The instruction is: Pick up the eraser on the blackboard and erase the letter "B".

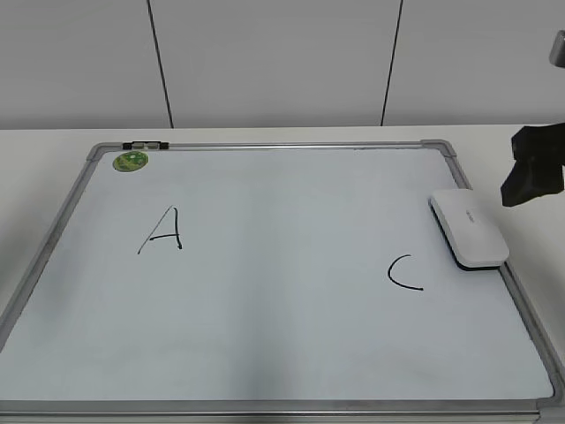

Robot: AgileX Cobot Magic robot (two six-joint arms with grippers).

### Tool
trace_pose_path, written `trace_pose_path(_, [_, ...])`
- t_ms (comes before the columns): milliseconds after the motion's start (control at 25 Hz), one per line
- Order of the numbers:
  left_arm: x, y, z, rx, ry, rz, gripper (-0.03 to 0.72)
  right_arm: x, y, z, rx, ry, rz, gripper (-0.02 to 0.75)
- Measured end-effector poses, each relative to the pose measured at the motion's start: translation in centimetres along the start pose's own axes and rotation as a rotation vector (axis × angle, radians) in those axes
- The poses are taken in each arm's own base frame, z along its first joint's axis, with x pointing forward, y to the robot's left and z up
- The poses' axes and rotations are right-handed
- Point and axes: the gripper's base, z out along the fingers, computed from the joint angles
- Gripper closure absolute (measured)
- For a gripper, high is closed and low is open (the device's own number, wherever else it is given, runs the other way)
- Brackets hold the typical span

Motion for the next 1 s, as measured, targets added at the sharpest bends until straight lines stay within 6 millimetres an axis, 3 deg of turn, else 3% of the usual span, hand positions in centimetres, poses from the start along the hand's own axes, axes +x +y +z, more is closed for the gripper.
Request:
trace_pose_path(360, [6.5, 0.4, -3.1, 0.004, -0.117, 0.003, 0.176, 5.3, -0.6, -2.7, -0.01, -0.072, -0.029, 0.164])
trace_pose_path(680, [11.9, 0.3, -5.8, 0.029, -0.213, 0.033, 0.176, 11.0, -1.1, -6.4, -0.029, -0.187, -0.072, 0.164])
trace_pose_path(1000, [15.7, 0.5, -8.4, 0.055, -0.296, 0.078, 0.176, 16.3, -1.7, -8.1, -0.038, -0.187, -0.095, 0.165])
